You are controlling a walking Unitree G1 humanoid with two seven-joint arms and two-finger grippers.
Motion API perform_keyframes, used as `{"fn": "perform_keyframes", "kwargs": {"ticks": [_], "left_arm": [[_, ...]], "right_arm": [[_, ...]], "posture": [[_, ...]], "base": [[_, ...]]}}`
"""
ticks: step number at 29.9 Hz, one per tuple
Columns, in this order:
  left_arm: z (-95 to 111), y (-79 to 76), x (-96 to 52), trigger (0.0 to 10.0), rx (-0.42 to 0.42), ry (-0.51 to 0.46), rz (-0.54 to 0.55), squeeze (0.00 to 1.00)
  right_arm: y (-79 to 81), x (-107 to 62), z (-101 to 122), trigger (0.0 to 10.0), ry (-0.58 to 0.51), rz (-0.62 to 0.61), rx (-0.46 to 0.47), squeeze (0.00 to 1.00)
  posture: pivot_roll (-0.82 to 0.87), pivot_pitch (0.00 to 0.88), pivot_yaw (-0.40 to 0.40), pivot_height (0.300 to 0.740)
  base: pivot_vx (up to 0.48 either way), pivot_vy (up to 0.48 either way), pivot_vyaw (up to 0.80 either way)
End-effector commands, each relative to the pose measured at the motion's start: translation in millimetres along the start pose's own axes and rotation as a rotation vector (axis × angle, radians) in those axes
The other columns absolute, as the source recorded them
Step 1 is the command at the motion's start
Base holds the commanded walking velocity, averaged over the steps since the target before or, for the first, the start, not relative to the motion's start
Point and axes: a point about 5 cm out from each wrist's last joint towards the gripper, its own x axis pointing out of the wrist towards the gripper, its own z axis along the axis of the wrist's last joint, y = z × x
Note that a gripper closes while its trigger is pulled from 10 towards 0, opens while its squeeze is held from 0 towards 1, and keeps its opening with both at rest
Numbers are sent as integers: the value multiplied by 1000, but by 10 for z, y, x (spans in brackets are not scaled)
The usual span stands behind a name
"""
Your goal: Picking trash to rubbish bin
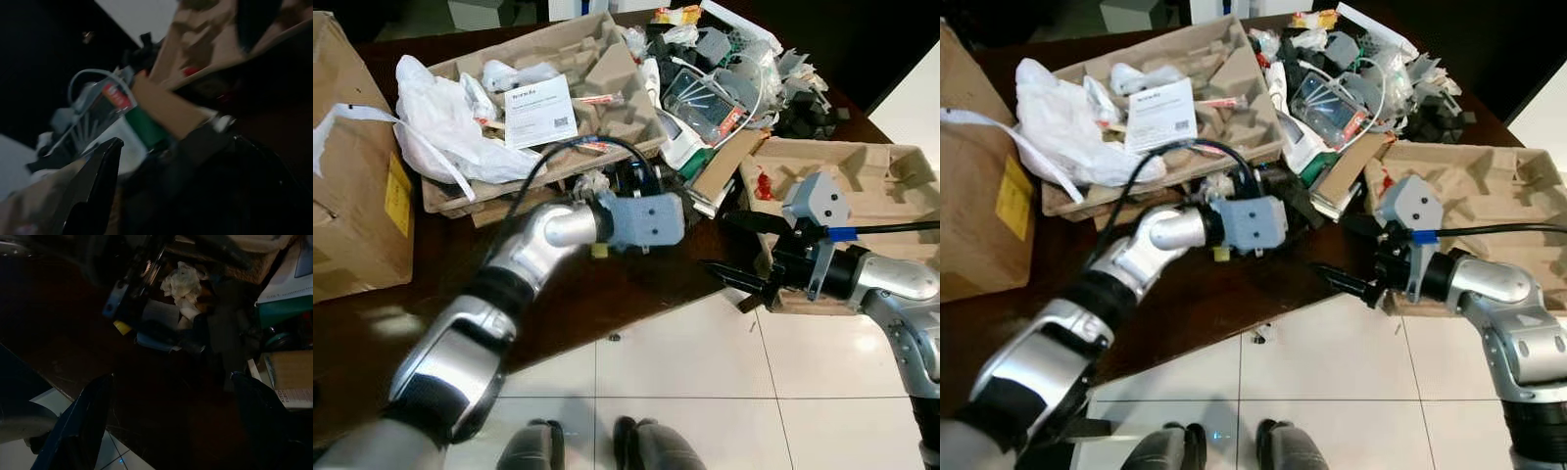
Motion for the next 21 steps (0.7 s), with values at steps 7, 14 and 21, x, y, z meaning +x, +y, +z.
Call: {"fn": "perform_keyframes", "kwargs": {"ticks": [7,14,21], "left_arm": [[-134,-55,-59,10000,-44,23,-25,0],[-144,-154,-18,10000,-23,11,-85,0],[-92,-127,39,10000,-2,-14,-91,0]], "right_arm": [[66,-13,14,10000,-4,16,5,0],[59,-44,26,10000,2,7,5,0],[67,-63,39,10000,3,3,5,0]], "posture": [[-51,294,-49,740],[-69,301,-54,740],[-86,307,-53,740]], "base": [[0,0,0],[0,0,0],[0,0,0]]}}
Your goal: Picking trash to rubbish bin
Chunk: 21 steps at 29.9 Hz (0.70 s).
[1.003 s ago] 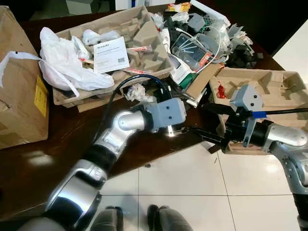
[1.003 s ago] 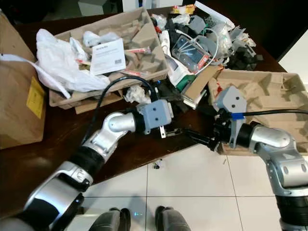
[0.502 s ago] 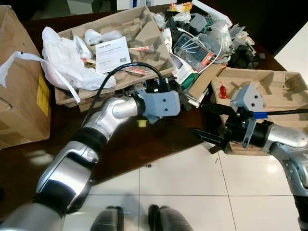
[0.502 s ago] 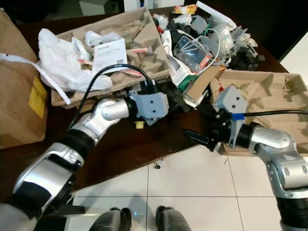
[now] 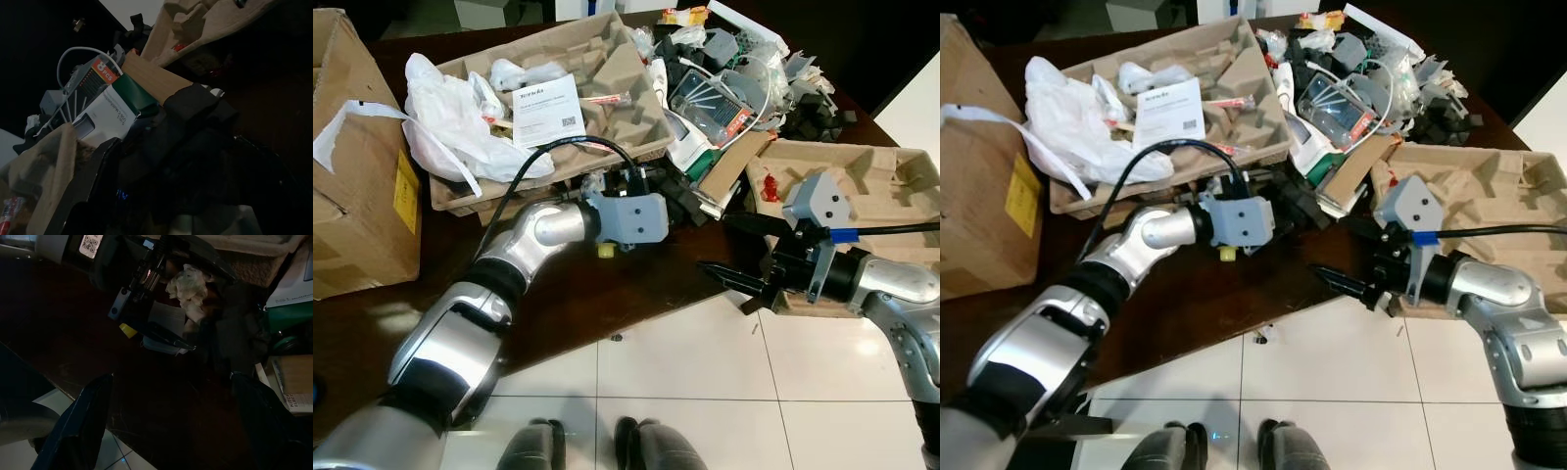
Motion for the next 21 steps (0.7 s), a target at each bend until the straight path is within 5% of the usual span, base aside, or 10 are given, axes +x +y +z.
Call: {"fn": "perform_keyframes", "kwargs": {"ticks": [1,9,10,11,12,13,21], "left_arm": [[65,-39,79,10000,29,-27,-39,0],[70,-43,106,10000,45,-25,-69,0],[69,-51,112,7333,36,-25,-79,0],[69,-51,112,7333,36,-25,-79,0],[66,-50,113,1765,29,-24,-79,0],[59,-52,113,0,23,-21,-82,0],[38,-100,123,0,20,-10,-105,0]], "right_arm": [[40,-40,37,10000,-1,7,-10,0],[42,-59,58,10000,-2,2,-12,0],[36,-71,64,10000,1,-2,-15,0],[36,-71,64,10000,1,-2,-15,0],[32,-77,67,10000,2,-5,-17,0],[29,-82,72,10000,2,-7,-18,0],[24,-90,113,10000,-5,-15,-27,0]], "posture": [[-86,307,-53,740],[-104,311,-56,740],[-111,309,-57,740],[-111,309,-57,740],[-111,309,-57,740],[-111,309,-57,740],[-116,306,-57,740]], "base": [[0,0,0],[0,0,0],[0,0,0],[0,0,0],[0,0,0],[0,0,0],[0,0,0]]}}
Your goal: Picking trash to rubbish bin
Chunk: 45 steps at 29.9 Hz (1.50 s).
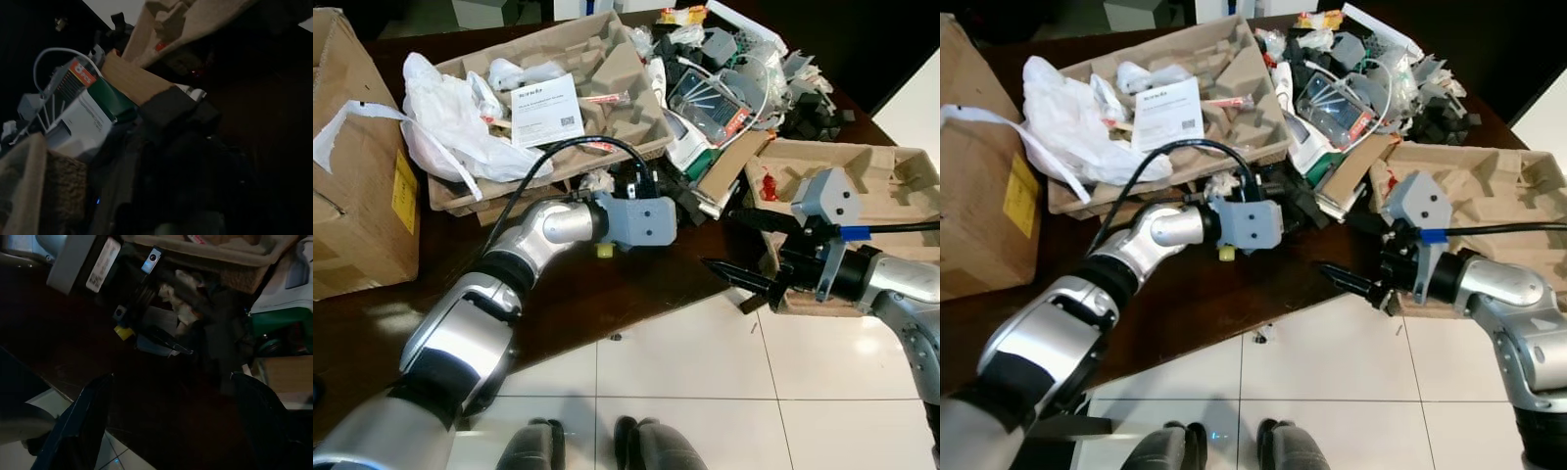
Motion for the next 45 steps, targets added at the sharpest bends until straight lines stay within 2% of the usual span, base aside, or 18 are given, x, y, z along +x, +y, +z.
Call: {"fn": "perform_keyframes", "kwargs": {"ticks": [1,11,18,19,23,25,26,29,30,31,32,33,34,38,45], "left_arm": [[59,-43,61,0,27,-27,-42,0],[46,-46,58,0,16,-22,-38,0],[61,-3,39,0,-58,-63,1,0],[61,26,15,0,-145,-99,38,0],[53,68,-28,0,-267,-154,79,0],[69,105,-59,0,-353,-212,88,0],[69,105,-59,0,-353,-212,88,0],[97,126,-122,0,-424,-284,48,0],[95,119,-136,314,-426,-285,27,659],[90,112,-146,3255,-433,-283,7,1000],[85,103,-171,9373,-458,-291,-36,1000],[85,103,-171,9373,-458,-291,-36,1000],[88,113,-184,10000,-452,-294,-44,1000],[116,162,-190,10000,-415,-296,-68,1000],[167,134,-126,10000,-336,-274,-84,1000]], "right_arm": [[38,-18,21,10000,1,13,-4,0],[37,-37,37,10000,-2,4,-7,0],[43,-29,44,10000,-12,4,-4,0],[47,-19,46,10000,-21,5,-1,0],[48,-3,44,10000,-33,6,5,0],[48,9,45,10000,-42,9,8,0],[48,9,45,10000,-42,9,8,0],[44,39,50,10000,-54,15,11,0],[42,48,50,10000,-56,17,11,0],[41,54,50,10000,-57,18,11,0],[36,63,51,10000,-59,18,11,0],[36,63,51,10000,-59,18,11,0],[35,68,53,10000,-62,19,11,0],[42,64,61,10000,-66,23,13,0],[52,34,61,10000,-61,21,16,0]], "posture": [[-116,306,-57,740],[-127,303,-52,740],[-124,298,-48,740],[-121,295,-47,740],[-111,291,-44,740],[-101,286,-43,740],[-101,286,-43,740],[-77,283,-45,740],[-77,283,-45,740],[-77,283,-45,740],[-68,282,-46,740],[-68,282,-46,740],[-68,282,-46,740],[-71,294,-48,740],[-85,309,-49,740]], "base": [[0,0,0],[0,0,0],[0,0,0],[0,0,0],[0,0,0],[0,0,0],[0,0,0],[0,0,0],[0,0,0],[0,0,0],[0,0,0],[0,0,0],[0,0,0],[0,0,0],[0,0,0]]}}
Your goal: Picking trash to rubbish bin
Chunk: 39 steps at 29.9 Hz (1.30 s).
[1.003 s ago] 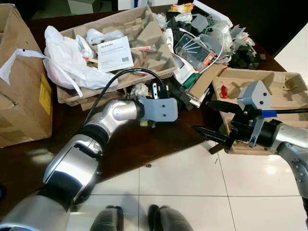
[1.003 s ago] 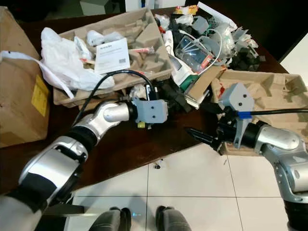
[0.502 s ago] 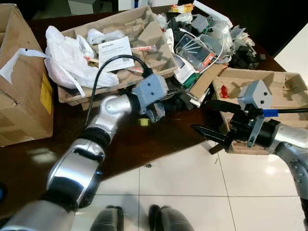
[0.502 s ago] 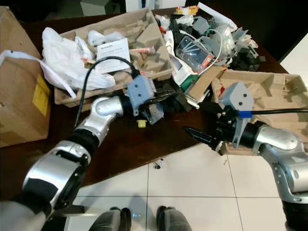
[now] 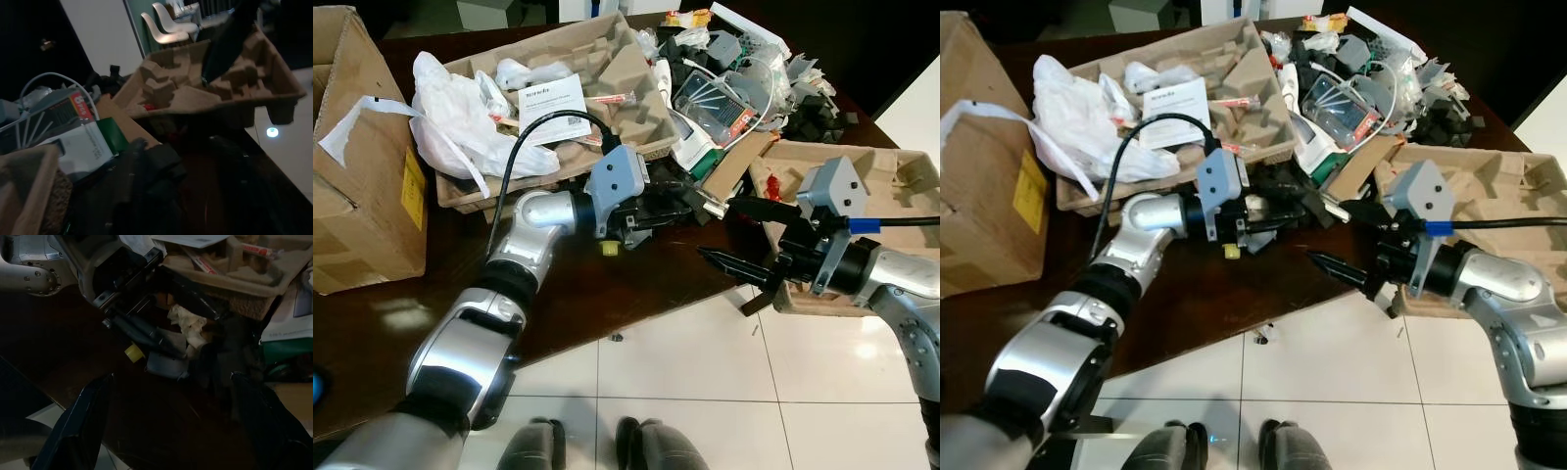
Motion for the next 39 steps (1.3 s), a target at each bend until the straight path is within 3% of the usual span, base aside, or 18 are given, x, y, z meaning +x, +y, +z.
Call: {"fn": "perform_keyframes", "kwargs": {"ticks": [1,6,13,14,15,16,26,39], "left_arm": [[20,-37,54,10000,64,23,-31,1000],[83,-63,169,10000,120,17,-68,1000],[110,-53,220,10000,174,32,-74,1000],[109,-51,224,10000,184,37,-74,227],[109,-51,224,10000,184,37,-74,227],[104,-51,227,10000,190,45,-80,0],[70,-53,221,10000,264,109,-113,0],[32,258,47,10000,473,328,61,0]], "right_arm": [[32,-30,-4,10000,7,11,6,0],[34,-93,-28,10000,31,-20,20,0],[53,-135,-57,10000,60,-42,41,0],[65,-141,-56,10000,60,-40,42,0],[65,-141,-56,10000,60,-40,42,0],[68,-146,-55,10000,59,-44,40,0],[74,-174,-29,10000,56,-73,34,0],[107,-171,-21,10000,50,-74,44,0]], "posture": [[-89,314,-47,740],[-112,327,-38,740],[-134,335,-24,740],[-138,336,-22,740],[-138,336,-22,740],[-138,336,-22,740],[-151,342,-14,740],[-145,349,-12,740]], "base": [[0,0,0],[0,0,0],[0,0,-211],[0,0,-788],[0,0,-788],[0,0,-788],[0,0,0],[0,0,0]]}}
